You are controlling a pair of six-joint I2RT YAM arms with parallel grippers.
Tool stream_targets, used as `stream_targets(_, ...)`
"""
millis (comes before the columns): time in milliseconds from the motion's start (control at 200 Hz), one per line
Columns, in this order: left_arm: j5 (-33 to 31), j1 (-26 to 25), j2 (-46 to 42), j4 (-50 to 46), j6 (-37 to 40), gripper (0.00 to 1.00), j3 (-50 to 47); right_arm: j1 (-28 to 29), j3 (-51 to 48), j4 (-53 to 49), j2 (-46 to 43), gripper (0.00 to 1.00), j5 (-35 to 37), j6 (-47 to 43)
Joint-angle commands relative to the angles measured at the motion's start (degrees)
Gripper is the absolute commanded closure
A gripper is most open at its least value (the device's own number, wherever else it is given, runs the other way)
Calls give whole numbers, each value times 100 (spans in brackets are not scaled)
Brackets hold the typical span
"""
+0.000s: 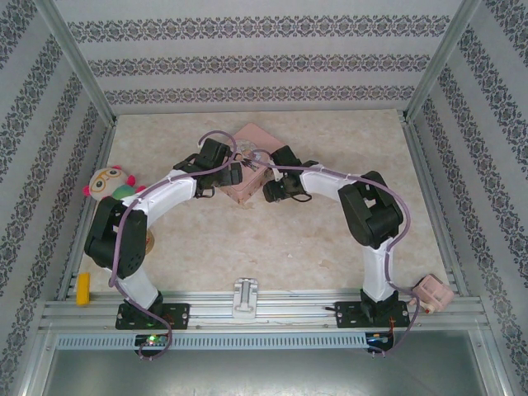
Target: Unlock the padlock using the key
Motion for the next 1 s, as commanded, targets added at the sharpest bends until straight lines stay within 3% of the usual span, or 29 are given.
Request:
stream_targets(0,42,96,83,-233,-56,1,139,70,131,-93,164,43,85,-101)
stream_targets(105,81,88,83,-249,-67,1,142,83,104,-76,197,50,96,-84)
stream_targets(305,94,88,25,-312,-64,1,122,162,-227,60,9,77,175,-9)
stream_targets(700,-27,71,-665,-403,-22,1,-202,300,-1173,525,-672,97,-67,407)
stream_targets(875,-168,-91,-1075,-243,61,1,-386,460,-1571,614,-931,100,-14,603)
stream_targets(994,-689,-416,-1178,-258,267,1,-429,505,-1973,845,-1215,100,-81,854)
